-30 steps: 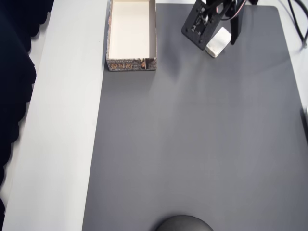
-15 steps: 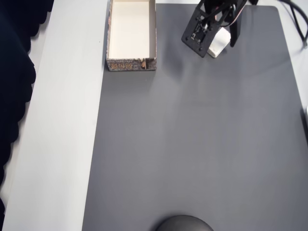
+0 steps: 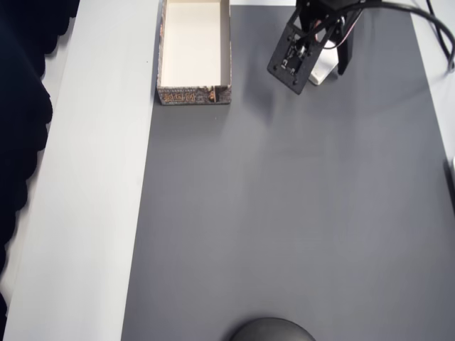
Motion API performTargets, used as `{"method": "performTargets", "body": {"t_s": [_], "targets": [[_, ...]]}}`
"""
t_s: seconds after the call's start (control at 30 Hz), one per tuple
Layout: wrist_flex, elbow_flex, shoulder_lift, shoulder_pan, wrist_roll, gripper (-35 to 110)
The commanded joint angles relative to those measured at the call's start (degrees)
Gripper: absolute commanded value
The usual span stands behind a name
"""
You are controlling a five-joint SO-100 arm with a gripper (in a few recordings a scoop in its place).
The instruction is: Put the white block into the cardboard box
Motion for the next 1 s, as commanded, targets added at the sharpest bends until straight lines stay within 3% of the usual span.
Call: {"method": "performTargets", "body": {"t_s": [0.0,0.97], "targets": [[-0.88,-1.32,-0.09,-0.26,0.7,31],[-1.05,-1.23,-0.18,-1.76,0.88,24]]}}
